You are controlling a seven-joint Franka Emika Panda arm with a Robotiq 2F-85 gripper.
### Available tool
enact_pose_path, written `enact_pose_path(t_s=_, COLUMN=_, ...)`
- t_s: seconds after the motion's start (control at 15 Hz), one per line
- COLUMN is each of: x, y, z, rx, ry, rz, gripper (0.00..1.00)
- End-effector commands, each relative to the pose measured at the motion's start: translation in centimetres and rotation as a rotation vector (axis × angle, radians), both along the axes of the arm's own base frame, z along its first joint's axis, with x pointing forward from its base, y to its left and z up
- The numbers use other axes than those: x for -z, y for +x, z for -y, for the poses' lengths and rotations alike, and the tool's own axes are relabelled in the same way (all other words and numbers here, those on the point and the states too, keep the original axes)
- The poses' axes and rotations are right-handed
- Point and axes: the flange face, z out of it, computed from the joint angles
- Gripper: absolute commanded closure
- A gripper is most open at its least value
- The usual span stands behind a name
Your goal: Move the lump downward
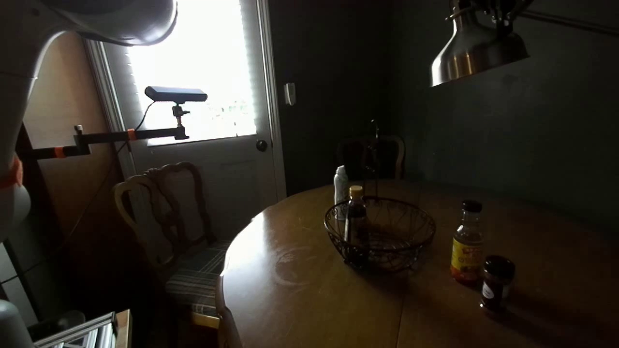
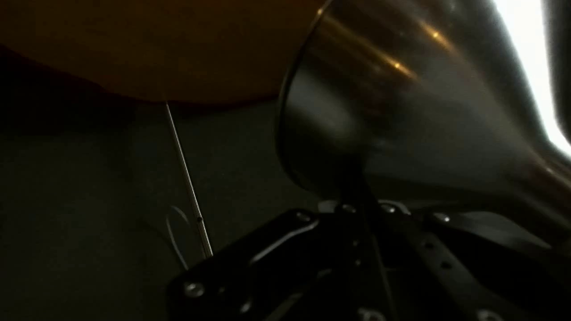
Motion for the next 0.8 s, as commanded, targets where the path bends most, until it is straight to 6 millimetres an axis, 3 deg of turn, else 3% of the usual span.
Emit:
enact_pose_path(t_s=0.0, x=1.8, y=-0.6, z=0.4, rx=0.017, ry=0.011, rz=-0.105, gripper=1.00)
enact_pose_path(t_s=0.27, x=2.0, y=-0.2, z=0.8, rx=0.039, ry=0.000, rz=-0.078, gripper=1.00)
enact_pose_path(t_s=0.6, x=-1.1, y=-0.8, z=1.9, rx=0.151, ry=0.012, rz=0.024, gripper=1.00)
enact_pose_path(t_s=0.73, x=-2.0, y=-1.8, z=3.5, rx=0.240, ry=-0.033, rz=0.021, gripper=0.74)
